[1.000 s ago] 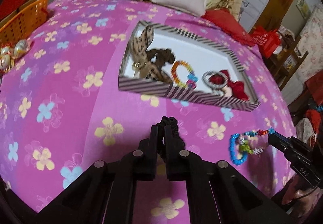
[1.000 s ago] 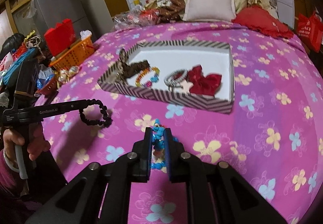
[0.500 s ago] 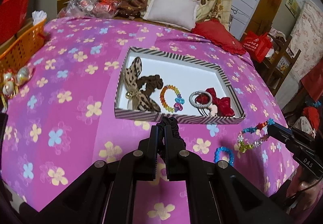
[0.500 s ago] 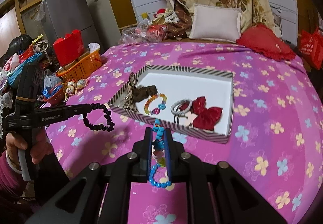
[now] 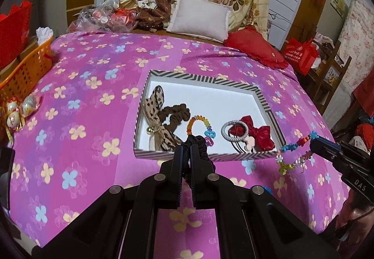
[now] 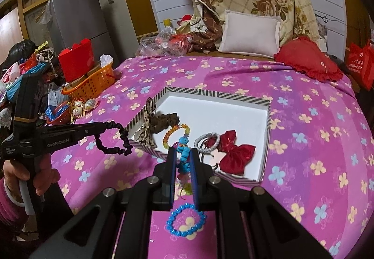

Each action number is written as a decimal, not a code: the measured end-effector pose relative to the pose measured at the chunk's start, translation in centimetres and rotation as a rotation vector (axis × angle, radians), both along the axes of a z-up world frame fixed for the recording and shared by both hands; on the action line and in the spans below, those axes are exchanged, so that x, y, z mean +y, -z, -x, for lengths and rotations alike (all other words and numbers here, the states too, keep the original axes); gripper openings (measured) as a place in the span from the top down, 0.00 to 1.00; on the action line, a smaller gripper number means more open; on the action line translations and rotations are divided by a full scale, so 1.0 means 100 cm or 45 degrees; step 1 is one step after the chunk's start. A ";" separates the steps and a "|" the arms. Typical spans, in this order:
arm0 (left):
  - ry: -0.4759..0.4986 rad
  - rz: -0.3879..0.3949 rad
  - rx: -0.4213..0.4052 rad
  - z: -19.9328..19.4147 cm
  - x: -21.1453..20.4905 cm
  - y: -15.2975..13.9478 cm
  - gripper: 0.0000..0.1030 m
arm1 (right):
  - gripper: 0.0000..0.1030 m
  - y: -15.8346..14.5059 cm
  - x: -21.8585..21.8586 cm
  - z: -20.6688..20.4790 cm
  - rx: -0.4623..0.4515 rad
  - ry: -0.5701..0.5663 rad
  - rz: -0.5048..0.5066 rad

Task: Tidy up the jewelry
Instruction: 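Carry both items into the tray and open both grippers to release them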

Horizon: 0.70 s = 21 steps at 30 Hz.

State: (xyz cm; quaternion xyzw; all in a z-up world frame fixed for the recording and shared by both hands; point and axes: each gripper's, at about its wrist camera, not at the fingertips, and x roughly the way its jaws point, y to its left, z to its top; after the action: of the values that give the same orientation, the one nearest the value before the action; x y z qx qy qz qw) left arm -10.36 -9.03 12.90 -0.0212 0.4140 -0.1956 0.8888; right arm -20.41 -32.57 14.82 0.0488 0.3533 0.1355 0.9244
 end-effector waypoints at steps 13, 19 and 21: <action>-0.021 -0.064 -0.026 -0.027 -0.011 0.001 1.00 | 0.89 -0.002 0.000 -0.032 0.001 0.006 -0.003; -0.027 -0.097 -0.033 -0.041 -0.017 0.005 1.00 | 0.89 0.003 0.002 -0.049 0.021 0.005 -0.007; -0.029 -0.103 -0.027 -0.047 -0.020 0.007 1.00 | 0.89 0.006 0.002 -0.054 0.027 0.005 -0.011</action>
State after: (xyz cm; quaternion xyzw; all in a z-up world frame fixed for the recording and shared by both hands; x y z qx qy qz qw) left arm -5.71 -11.01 12.19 0.0123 0.4119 -0.1689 0.8953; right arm -15.05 -32.41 14.27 0.0548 0.3625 0.1345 0.9206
